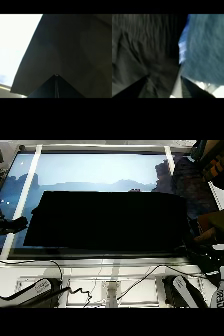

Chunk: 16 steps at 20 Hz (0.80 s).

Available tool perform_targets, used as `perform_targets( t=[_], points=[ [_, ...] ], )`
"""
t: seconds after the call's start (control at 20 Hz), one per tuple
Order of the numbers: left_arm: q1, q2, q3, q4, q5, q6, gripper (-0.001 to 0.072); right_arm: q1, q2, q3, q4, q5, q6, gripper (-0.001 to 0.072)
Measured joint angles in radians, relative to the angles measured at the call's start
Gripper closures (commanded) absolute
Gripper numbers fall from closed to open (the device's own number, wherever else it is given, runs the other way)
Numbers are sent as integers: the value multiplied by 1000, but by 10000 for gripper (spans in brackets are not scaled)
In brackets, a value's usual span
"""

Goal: Fold the clothes and pants, and hang the long-sleeved shirts on hangers.

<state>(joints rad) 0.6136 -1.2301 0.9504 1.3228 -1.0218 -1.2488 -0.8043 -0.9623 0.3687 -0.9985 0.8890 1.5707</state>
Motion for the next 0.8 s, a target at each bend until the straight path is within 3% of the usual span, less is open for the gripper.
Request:
perform_targets(
  t=[0.05,0.1,0.15,0.25,0.3,0.55,0.8],
  points=[
    [0,0,0,0,7,0,260,0,-30,0,22,-18,-36,351],
    [0,-1,0,0,10,0,70,0,-52,1,48,-37,-77,406],
    [0,-1,0,0,12,-3,68,0,-71,0,76,-53,-129,460],
    [2,-1,0,0,1,-28,71,0,-93,-1,126,-79,-233,663],
    [5,-1,0,0,-10,-37,73,0,-99,-2,144,-89,-273,689],
    [101,0,-14,-2,-115,-72,105,0,-112,-1,209,-88,-387,689],
    [292,6,-122,-140,-132,-47,112,1,-114,-1,226,-71,-433,689]
  ],
)
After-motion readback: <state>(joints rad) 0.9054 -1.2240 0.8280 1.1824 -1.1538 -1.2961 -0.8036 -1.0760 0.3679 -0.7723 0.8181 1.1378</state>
